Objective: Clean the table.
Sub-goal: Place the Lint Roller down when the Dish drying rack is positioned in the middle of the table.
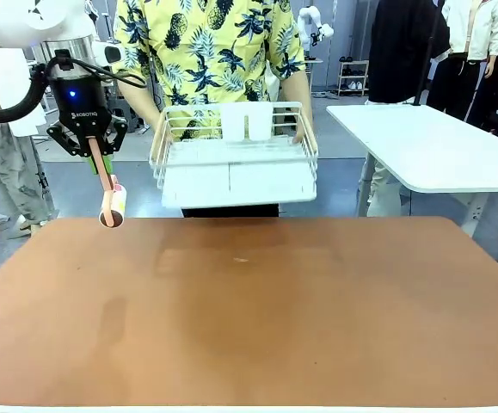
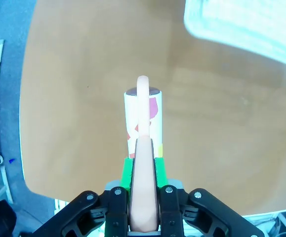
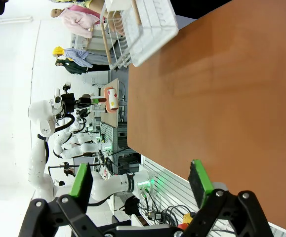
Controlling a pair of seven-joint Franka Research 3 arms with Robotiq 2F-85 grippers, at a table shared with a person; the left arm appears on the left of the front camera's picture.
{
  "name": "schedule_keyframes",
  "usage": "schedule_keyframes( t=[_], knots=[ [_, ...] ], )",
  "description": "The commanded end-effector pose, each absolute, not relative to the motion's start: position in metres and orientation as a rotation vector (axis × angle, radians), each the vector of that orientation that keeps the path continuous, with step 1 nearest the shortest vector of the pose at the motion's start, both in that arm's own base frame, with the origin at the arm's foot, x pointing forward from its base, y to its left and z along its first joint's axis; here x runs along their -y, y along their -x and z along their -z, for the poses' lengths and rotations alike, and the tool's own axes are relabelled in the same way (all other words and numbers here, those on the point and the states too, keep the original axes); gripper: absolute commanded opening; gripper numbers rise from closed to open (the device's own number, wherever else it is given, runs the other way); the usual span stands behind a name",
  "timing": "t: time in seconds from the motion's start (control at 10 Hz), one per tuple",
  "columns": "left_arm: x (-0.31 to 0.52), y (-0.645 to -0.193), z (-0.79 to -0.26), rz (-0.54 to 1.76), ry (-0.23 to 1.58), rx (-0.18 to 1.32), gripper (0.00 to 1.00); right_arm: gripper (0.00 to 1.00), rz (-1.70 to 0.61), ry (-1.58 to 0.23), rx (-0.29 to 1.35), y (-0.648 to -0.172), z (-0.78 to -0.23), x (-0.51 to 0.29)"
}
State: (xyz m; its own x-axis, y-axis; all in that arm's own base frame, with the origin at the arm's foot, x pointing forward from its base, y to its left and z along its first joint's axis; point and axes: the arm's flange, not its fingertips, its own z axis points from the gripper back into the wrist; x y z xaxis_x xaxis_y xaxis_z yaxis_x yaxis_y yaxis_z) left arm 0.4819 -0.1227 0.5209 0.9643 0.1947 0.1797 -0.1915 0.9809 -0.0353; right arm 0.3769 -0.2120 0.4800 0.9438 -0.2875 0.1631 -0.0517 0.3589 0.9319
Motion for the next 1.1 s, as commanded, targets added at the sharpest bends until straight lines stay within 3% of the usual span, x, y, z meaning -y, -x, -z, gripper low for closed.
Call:
schedule_keyframes(
  t=[0.0, 1.0],
  knots=[
    [0.1213, -0.4794, -0.5248, -0.198, 0.013, 0.191, 0.21, 1.00, 0.152, -1.213, 0.327, -0.3755, -0.4841, 0.2114],
    [0.1213, -0.4794, -0.5248, -0.198, 0.013, 0.191, 0.21, 1.00, 0.152, -1.213, 0.327, -0.3755, -0.4841, 0.2114]
  ],
)
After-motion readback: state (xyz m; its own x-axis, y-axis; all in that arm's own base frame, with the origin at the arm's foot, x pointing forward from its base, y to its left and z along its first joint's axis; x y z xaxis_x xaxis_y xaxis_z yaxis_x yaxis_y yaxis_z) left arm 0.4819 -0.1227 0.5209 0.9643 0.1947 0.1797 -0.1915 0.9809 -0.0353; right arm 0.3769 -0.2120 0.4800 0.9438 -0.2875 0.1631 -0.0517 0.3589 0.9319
